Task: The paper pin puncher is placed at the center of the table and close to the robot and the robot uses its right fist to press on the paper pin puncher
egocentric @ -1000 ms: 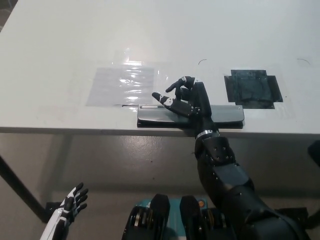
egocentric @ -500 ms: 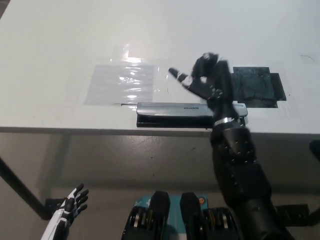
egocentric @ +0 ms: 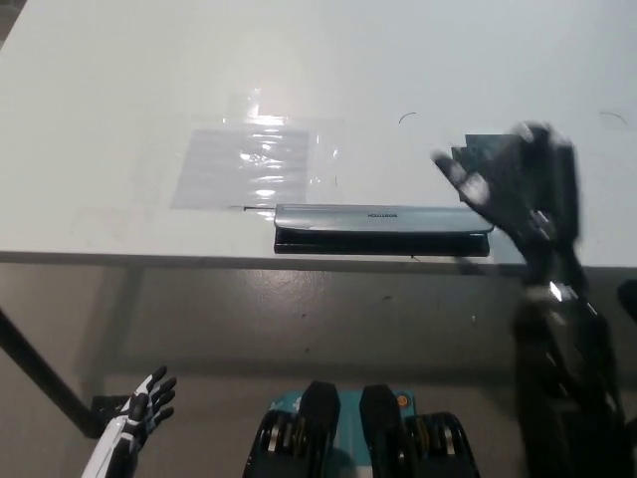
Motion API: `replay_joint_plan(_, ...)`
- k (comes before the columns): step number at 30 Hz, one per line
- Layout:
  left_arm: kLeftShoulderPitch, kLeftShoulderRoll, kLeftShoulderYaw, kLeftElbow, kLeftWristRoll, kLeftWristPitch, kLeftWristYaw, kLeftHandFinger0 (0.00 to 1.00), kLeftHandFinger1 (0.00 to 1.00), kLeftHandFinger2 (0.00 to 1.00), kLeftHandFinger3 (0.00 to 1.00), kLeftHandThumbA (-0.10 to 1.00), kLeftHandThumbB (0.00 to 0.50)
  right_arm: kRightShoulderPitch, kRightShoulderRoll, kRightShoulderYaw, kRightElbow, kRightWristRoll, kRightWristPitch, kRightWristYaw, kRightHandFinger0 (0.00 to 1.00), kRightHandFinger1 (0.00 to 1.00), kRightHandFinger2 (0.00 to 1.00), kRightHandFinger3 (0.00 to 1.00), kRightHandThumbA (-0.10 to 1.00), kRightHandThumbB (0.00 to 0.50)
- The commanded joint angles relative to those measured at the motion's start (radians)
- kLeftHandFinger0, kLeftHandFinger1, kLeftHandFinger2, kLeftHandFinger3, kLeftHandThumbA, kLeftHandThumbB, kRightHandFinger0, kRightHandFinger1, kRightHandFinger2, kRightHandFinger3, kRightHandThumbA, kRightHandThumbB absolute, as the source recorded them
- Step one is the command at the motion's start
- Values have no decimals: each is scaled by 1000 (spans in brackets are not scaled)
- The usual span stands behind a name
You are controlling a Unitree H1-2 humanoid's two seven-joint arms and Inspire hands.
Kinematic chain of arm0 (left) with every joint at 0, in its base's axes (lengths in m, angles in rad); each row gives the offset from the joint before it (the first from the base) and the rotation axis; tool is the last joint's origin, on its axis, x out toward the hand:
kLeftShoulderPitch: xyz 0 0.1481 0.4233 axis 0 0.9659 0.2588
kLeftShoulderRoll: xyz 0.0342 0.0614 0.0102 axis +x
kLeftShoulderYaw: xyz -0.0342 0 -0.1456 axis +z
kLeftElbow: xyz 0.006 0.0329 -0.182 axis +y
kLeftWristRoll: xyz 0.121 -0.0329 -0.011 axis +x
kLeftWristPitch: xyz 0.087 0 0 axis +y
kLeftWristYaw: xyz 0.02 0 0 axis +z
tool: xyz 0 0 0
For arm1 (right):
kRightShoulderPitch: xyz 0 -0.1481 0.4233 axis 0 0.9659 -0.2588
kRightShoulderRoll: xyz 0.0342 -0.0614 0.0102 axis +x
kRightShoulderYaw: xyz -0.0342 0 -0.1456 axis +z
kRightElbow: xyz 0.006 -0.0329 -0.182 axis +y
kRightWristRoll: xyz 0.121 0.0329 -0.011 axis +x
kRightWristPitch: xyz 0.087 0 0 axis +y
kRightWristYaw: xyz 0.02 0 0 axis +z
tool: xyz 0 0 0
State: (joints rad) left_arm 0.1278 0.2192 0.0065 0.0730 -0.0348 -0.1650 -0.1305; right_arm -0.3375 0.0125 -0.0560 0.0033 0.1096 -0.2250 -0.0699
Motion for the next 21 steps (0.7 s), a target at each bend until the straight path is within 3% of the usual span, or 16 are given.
replay_joint_plan(1, -32, 36, 3, -38, 2, -31, -26, 1000, 1000, 1000, 1000, 1000, 145, 430, -114, 33, -637, 3, 87, 100, 0, 0, 0, 0, 1000, 116)
replay_joint_plan(3, -35, 36, 3, -38, 5, -25, -25, 1000, 1000, 1000, 1000, 1000, 154, 518, -112, 37, -601, 47, 35, 98, 0, 0, 0, 0, 1000, 138)
replay_joint_plan(4, -34, 36, 2, -39, 1, -22, -29, 1000, 1000, 1000, 1000, 1000, 151, 553, -115, 43, -591, 69, 30, 99, 0, 0, 0, 0, 1000, 91)
replay_joint_plan(5, -36, 39, 1, -40, 5, -19, -29, 1000, 1000, 1000, 1000, 1000, 155, 594, -127, 49, -544, 54, -23, 114, 0, 0, 40, 28, 1000, 76)
replay_joint_plan(7, -41, 36, 2, -31, -6, -36, -32, 1000, 1000, 1000, 1000, 1000, 140, 633, -129, 53, -454, 55, -74, 122, 0, 0, 6, 0, 1000, 76)
replay_joint_plan(9, -48, 38, 3, -25, -1, -43, -29, 1000, 1000, 1000, 1000, 1000, 140, 669, -123, 60, -380, 104, -24, 121, 1, 0, 14, 0, 1000, 139)
replay_joint_plan(12, -49, 40, 5, -25, -7, -39, -29, 1000, 1000, 1000, 1000, 1000, 134, 669, -104, 78, -278, 137, 2, 129, 0, 0, 0, 0, 1000, 128)
replay_joint_plan(14, -48, 38, 4, -22, -4, -43, -25, 1000, 1000, 1000, 1000, 1000, 138, 655, -82, 73, -215, 111, 38, 101, 0, 0, 0, 0, 1000, 160)
replay_joint_plan(15, -48, 37, 4, -23, -8, -42, -26, 1000, 1000, 1000, 1000, 1000, 139, 635, -72, 66, -157, 98, 68, 84, 361, 377, 455, 433, 1000, 217)
replay_joint_plan(16, -48, 37, 3, -23, -13, -40, -29, 1000, 1000, 1000, 1000, 1000, 139, 624, -71, 64, -122, 71, 79, 73, 440, 461, 517, 489, 1000, 210)
replay_joint_plan(17, -54, 38, 5, -20, -17, -41, -30, 1000, 1000, 1000, 1000, 1000, 146, 610, -77, 69, -102, 63, 96, 83, 668, 745, 829, 780, 1000, 250)
replay_joint_plan(18, -54, 38, 6, -17, -17, -42, -30, 1000, 1000, 1000, 1000, 1000, 149, 599, -87, 76, -73, 68, 106, 103, 1000, 1000, 1000, 1000, 1000, 290)
replay_joint_plan(21, -52, 31, 10, -24, -20, -33, -26, 1000, 1000, 1000, 1000, 1000, 161, 548, -128, 101, 34, 115, 70, 201, 1000, 1000, 1000, 1000, 1000, 268)
